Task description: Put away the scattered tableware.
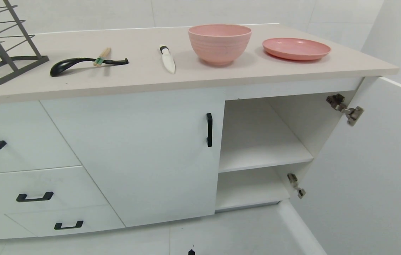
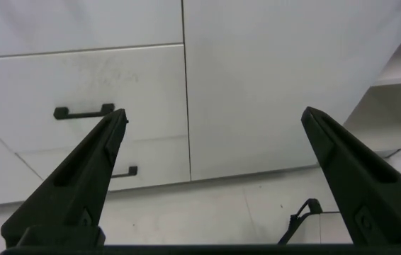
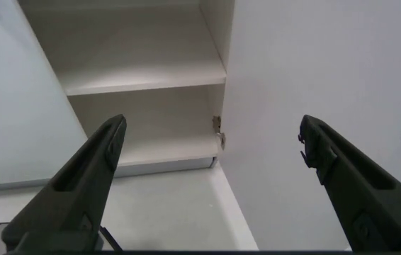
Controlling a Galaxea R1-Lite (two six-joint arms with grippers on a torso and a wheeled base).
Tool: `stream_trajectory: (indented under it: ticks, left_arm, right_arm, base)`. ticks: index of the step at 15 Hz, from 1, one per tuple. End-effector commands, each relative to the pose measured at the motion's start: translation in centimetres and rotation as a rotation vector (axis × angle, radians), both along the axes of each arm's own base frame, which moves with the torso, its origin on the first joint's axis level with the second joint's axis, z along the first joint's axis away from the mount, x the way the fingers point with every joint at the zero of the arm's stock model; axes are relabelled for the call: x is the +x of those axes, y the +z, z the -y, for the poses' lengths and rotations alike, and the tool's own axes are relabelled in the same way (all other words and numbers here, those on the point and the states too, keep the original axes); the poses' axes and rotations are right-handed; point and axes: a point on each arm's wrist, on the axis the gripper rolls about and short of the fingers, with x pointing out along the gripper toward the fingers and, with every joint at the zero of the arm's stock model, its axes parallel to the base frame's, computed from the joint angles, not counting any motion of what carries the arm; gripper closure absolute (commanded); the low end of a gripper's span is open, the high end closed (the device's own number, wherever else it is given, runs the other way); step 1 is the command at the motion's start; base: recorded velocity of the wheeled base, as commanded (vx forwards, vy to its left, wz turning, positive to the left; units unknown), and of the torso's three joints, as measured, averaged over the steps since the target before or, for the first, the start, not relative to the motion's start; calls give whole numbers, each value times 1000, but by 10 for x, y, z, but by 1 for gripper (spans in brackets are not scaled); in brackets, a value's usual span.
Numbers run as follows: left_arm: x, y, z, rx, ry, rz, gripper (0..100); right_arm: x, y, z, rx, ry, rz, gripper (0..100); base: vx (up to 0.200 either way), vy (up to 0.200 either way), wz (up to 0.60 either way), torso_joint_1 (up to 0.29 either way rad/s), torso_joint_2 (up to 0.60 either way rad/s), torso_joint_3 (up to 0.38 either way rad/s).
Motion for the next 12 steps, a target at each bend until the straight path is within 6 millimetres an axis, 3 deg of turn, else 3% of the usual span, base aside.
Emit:
stream_trajectory:
  ticks: [1, 2, 6, 11, 12]
  left_arm:
    - [0, 0, 0, 1, 0, -4, 0]
    - [0, 0, 0, 0, -2, -4, 0]
    - [0, 0, 0, 0, 0, -4, 0]
    - [0, 0, 0, -6, 2, -3, 0]
    - [0, 0, 0, -5, 0, -2, 0]
  right_arm:
    - [0, 0, 0, 0, 0, -3, 0]
    - [0, 0, 0, 0, 0, -3, 0]
    - [0, 0, 0, 0, 0, -2, 0]
    - [0, 0, 0, 0, 0, -2, 0]
    - [0, 0, 0, 0, 0, -3, 0]
  base:
    - [200, 0, 0, 7, 2, -7]
    - [200, 0, 0, -2, 2, 2]
    - [0, 0, 0, 0, 0, 0]
    - [0, 0, -600, 5, 2, 1]
    - [0, 0, 0, 0, 0, 0]
